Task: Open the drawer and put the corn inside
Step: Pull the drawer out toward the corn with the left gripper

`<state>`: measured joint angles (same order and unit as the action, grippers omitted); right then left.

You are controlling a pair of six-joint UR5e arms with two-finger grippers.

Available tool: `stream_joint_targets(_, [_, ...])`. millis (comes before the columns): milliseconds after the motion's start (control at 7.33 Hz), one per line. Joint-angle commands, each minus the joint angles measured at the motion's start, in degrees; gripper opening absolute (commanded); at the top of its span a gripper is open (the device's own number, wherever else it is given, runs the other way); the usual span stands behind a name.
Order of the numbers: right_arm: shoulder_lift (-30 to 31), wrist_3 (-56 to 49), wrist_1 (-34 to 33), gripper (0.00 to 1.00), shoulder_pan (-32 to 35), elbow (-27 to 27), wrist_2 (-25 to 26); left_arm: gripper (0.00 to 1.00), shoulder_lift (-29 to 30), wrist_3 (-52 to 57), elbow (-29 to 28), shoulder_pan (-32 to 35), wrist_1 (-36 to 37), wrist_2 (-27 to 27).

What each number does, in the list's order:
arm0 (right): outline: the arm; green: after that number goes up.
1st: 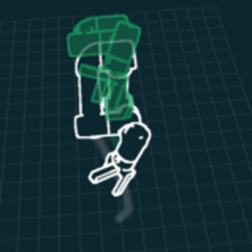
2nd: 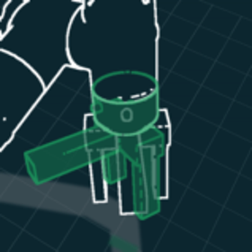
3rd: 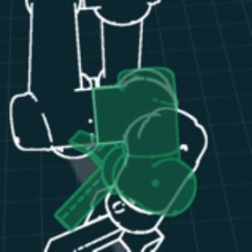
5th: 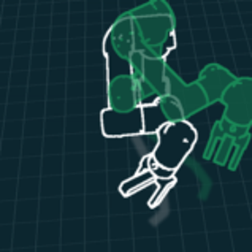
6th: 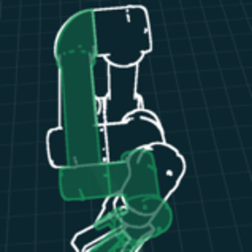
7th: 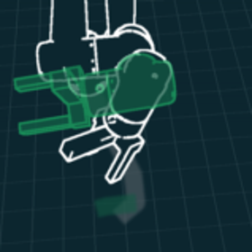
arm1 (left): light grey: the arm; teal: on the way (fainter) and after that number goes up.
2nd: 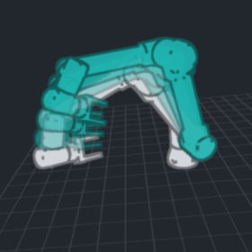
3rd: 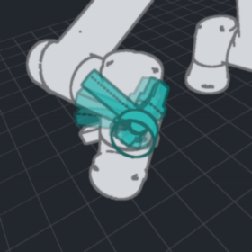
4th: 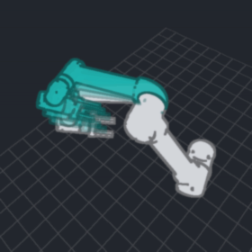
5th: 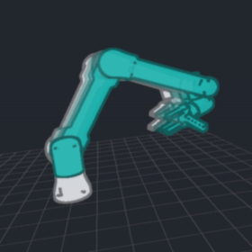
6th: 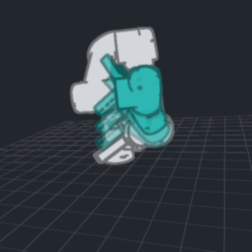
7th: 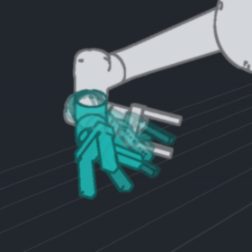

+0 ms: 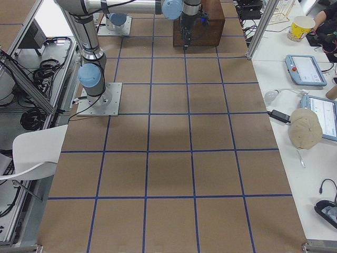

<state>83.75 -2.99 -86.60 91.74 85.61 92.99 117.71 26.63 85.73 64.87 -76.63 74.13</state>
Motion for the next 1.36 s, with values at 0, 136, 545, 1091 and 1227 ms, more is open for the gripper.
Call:
stream_joint_targets(0, [-0.08,0.00,0.02,1.00,0.01,0.00,0.00,1.00,-0.11,0.09,0.05,-0.27,0.43,0.92])
stream_joint_targets(136, [-0.08,0.00,0.02,1.00,-0.07,0.00,0.00,1.00,-0.11,0.18,0.05,-0.79,0.43,1.02])
stream_joint_targets(545, [0.01,0.00,0.02,1.00,-0.07,0.00,0.08,1.00,-0.11,0.26,-0.04,-2.20,0.43,1.02])
stream_joint_targets(1091, [-0.08,0.00,0.02,1.00,0.01,0.00,0.00,1.00,-0.11,0.53,-0.30,-4.92,0.43,1.02])
stream_joint_targets(1227, [-0.08,0.00,0.02,1.00,-0.07,0.00,0.00,1.00,-0.11,0.53,-0.39,-5.45,0.34,1.02])
